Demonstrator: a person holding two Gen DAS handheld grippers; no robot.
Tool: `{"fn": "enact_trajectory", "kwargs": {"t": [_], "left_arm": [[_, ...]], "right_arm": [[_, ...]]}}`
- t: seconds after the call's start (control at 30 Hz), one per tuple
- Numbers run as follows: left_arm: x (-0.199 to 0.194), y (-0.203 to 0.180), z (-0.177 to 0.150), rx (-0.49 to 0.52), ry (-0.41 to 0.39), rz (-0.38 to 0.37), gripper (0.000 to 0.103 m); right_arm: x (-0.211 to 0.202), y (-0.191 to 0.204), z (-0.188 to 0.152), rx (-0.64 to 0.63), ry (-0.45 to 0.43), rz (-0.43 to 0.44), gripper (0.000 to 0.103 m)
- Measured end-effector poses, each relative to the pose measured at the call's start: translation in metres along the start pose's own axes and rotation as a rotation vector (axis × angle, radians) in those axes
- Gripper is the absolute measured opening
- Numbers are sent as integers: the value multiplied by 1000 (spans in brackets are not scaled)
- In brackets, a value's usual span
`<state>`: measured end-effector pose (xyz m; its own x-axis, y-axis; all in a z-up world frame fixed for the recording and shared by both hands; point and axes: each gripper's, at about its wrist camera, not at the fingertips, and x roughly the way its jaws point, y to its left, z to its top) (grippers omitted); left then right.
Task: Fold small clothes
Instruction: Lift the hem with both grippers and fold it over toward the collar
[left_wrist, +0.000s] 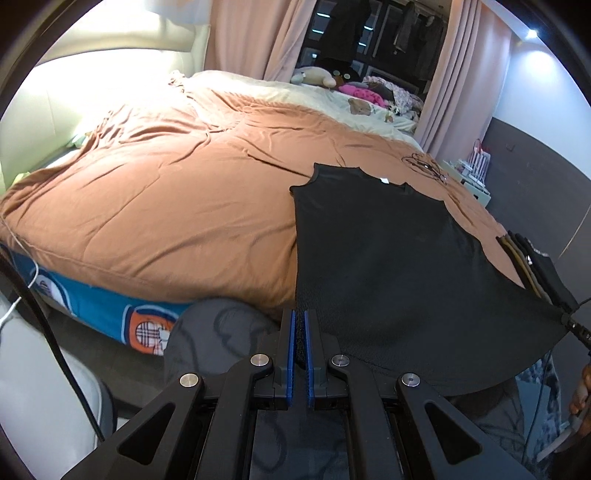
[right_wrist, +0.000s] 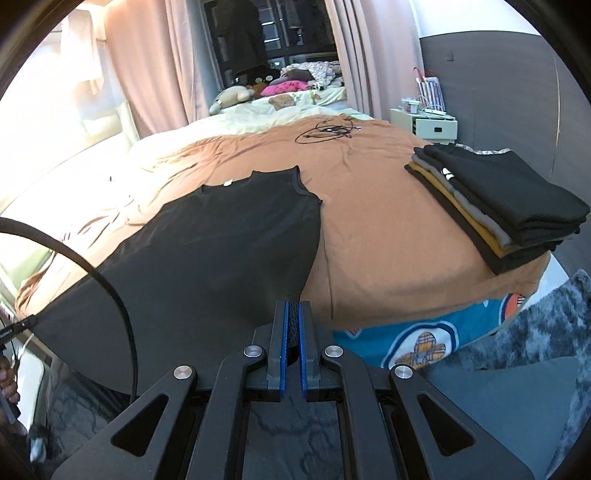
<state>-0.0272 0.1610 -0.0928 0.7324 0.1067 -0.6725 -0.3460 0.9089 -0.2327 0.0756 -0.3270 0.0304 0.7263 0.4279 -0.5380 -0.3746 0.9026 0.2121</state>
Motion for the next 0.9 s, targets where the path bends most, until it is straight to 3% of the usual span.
{"fn": "enact_trajectory", "kwargs": {"t": [0.2,0.4,0.6,0.9], "left_arm": [[-9,0,0,22,-19,16,5],[6,-4,25,41,-50,37,5],[35,-10,59,56,-61,56,5],[103,-10,111,65,-4,83,5]], "right_arm": [[-7,-3,2,6,-15,4,1],[6,-1,13,34,-66,-5,1],[42,7,37,8,-83,-17,1],[120,13,79,-37,-42,-49,1]]}}
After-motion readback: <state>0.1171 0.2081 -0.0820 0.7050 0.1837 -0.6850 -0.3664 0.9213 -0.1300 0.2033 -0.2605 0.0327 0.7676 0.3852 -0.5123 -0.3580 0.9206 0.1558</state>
